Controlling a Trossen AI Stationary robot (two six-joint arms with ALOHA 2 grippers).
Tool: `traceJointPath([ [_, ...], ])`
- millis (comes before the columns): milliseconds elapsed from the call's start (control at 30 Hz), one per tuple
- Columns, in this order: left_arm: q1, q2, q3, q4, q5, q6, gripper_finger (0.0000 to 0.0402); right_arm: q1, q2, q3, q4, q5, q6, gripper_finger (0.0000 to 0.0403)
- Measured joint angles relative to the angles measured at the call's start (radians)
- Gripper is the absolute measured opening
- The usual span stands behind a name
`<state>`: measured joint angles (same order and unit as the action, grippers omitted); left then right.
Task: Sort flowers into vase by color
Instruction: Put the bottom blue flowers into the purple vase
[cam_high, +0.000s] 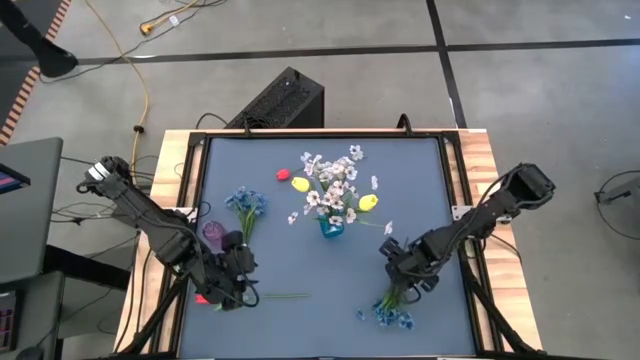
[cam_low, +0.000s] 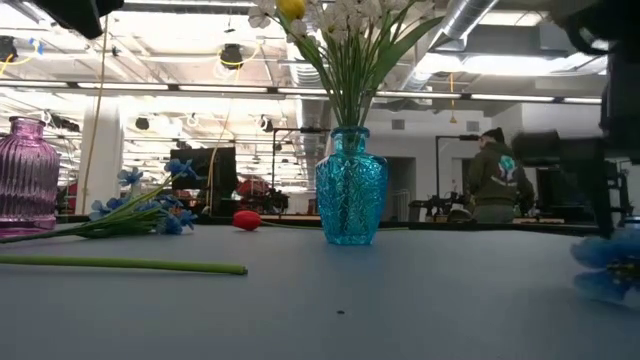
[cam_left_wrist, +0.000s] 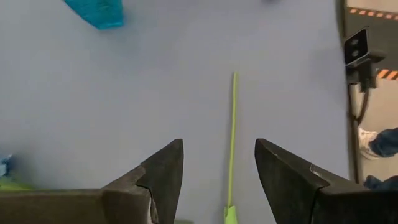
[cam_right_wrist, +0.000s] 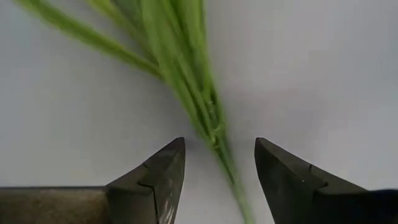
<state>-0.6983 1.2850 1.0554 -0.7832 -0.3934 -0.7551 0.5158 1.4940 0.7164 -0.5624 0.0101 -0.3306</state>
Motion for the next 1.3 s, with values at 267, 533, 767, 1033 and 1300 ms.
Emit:
traceJointPath([
  [267,-0.001,-0.01,0.0,-0.003,0.007,0.06,0.0187,0.026,-0.003,-0.017,0.014,-0.039,0.071,0.0129],
  [533,0.0,-0.01,0.0,-0.009,-0.038,0.209,0.0187,0.09,-0.001,0.078,0.028,-0.182,0.434,0.0022],
  [767,0.0,-0.063,0.0,-0.012,-0.163,0.335,0.0187,0.169,-0.002,0.324,0.066,-0.109,0.607,0.0023],
  [1033,0.0,-0.146,0.0,0.135,-0.178,0.523,0.0187,0.169,-0.003,0.596,0.359,0.281,0.589,0.0028],
  [1300,0.001,-0.186,-0.001,0.684,-0.069,0.73,0.0187,0.104,-0.002,0.635,0.926,0.526,0.431,0.0023],
])
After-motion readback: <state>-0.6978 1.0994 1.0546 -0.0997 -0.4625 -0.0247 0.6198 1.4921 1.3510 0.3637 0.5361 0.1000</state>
